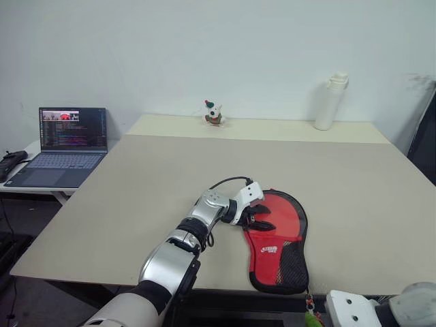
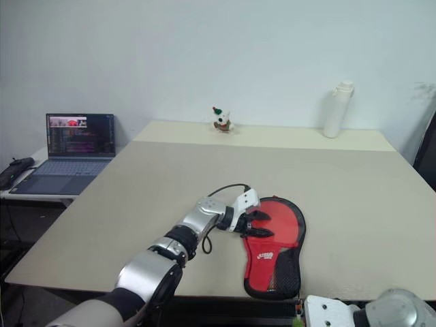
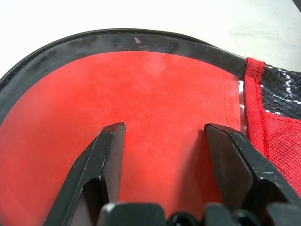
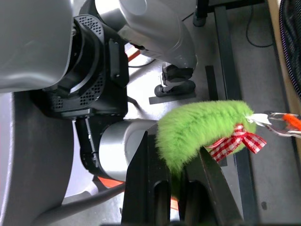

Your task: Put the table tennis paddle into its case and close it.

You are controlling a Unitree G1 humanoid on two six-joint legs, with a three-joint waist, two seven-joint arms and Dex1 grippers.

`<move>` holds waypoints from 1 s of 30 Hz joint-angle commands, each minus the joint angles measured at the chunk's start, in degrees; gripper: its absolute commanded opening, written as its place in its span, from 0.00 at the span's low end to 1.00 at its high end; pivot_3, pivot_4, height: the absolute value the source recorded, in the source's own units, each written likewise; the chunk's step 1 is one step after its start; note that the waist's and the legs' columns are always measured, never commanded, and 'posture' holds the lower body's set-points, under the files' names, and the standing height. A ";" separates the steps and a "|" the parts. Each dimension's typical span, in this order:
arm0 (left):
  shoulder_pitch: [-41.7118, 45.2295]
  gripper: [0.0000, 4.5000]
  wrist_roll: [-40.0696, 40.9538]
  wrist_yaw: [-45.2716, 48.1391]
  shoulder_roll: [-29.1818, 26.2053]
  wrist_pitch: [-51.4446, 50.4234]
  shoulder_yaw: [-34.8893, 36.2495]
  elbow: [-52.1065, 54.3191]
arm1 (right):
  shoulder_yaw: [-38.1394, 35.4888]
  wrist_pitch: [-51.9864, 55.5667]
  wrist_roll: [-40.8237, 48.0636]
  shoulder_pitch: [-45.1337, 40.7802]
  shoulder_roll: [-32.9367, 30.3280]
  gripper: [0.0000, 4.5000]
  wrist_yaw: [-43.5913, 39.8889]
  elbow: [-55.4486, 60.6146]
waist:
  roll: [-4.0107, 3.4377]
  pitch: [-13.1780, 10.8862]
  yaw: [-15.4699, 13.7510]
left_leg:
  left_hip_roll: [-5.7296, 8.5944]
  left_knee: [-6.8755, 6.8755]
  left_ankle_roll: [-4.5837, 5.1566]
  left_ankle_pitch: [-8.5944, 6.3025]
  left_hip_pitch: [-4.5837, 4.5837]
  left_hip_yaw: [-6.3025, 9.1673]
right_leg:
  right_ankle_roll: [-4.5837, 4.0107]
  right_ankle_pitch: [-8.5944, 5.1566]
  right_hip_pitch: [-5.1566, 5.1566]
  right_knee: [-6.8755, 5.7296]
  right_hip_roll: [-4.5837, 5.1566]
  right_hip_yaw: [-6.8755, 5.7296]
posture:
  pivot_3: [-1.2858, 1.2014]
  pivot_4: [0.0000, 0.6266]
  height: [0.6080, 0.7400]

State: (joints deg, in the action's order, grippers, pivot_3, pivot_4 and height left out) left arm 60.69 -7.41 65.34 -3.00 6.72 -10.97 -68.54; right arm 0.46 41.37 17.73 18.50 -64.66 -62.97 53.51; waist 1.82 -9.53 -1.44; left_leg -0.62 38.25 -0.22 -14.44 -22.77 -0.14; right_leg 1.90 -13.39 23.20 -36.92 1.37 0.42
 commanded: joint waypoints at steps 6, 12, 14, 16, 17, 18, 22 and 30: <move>-0.31 0.65 -0.47 -0.34 1.85 -0.32 -0.74 -0.43 | -4.83 7.02 8.91 -9.37 1.44 0.40 1.50 -2.40 | 0.01 0.00 -0.02 | 0.00 0.04 0.00 0.00 -0.01 0.02 | 0.01 0.01 0.00 -0.02 0.02 0.00 | 0.52 0.24 1.00; -0.32 0.65 1.45 -1.11 1.95 0.53 0.69 3.24 | -14.19 15.09 19.41 -18.06 4.53 0.54 4.50 -8.32 | 0.03 -0.03 -0.05 | 0.02 0.08 0.01 0.00 -0.08 0.07 | 0.04 0.03 0.00 -0.01 0.04 0.01 | 0.52 0.24 1.00; -0.67 0.65 2.30 -0.92 1.49 0.79 1.19 5.43 | -14.88 14.77 19.20 -20.83 5.45 0.54 6.51 -11.56 | 0.02 -0.06 -0.05 | 0.02 0.08 0.01 0.00 -0.09 0.08 | 0.06 0.05 0.02 -0.01 0.05 0.04 | 0.52 0.24 1.00; -1.42 0.65 3.08 -0.37 0.29 0.67 1.66 8.53 | -13.55 11.37 16.64 -22.83 6.37 0.54 8.04 -15.40 | 0.05 -0.09 -0.02 | 0.02 0.07 0.01 0.00 -0.10 0.08 | 0.06 0.05 0.06 -0.01 0.06 0.05 | 0.52 0.24 1.00; -2.65 0.65 4.04 0.50 -1.36 0.23 2.25 12.18 | -12.31 8.33 14.46 -24.52 8.13 0.54 9.79 -18.46 | 0.10 -0.13 0.07 | 0.01 0.05 0.01 0.00 -0.13 0.08 | 0.06 0.05 0.09 -0.01 0.06 0.05 | 0.52 0.24 1.00; -5.21 0.65 6.14 2.21 -4.37 -1.89 3.54 19.20 | -10.91 2.76 12.06 -26.72 11.01 0.54 10.72 -22.94 | 0.16 -0.17 0.26 | -0.01 0.01 0.01 0.00 -0.12 0.05 | 0.05 0.05 0.12 -0.01 0.03 0.09 | 0.52 0.24 1.00; -13.72 0.65 12.61 4.34 -11.75 -11.79 6.68 41.06 | -6.47 -7.79 7.11 -33.92 15.97 0.54 9.02 -36.77 | 0.07 -0.35 2.12 | -0.17 -0.18 0.01 0.01 -0.06 -0.15 | -0.04 0.04 0.36 -0.15 -0.14 0.42 | 0.52 0.24 1.00; -32.70 0.65 21.23 -4.68 -21.42 -30.04 13.92 73.35 | -1.11 -22.13 -0.13 -50.44 20.89 0.54 4.25 -65.54 | -0.18 -0.49 3.03 | -0.22 -0.21 0.01 0.01 0.03 -0.14 | -0.33 0.17 0.34 -0.22 -0.17 0.43 | 0.52 0.24 1.00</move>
State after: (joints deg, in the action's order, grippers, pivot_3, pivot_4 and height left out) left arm 28.43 11.61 62.64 -23.67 -20.94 1.56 -0.50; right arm -0.27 22.42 18.58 -30.26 -43.76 -57.44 -9.92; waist 1.64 -10.02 1.59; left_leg -0.82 38.04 -0.21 -14.43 -22.74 -0.27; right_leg 1.57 -13.22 23.54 -37.13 1.22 0.85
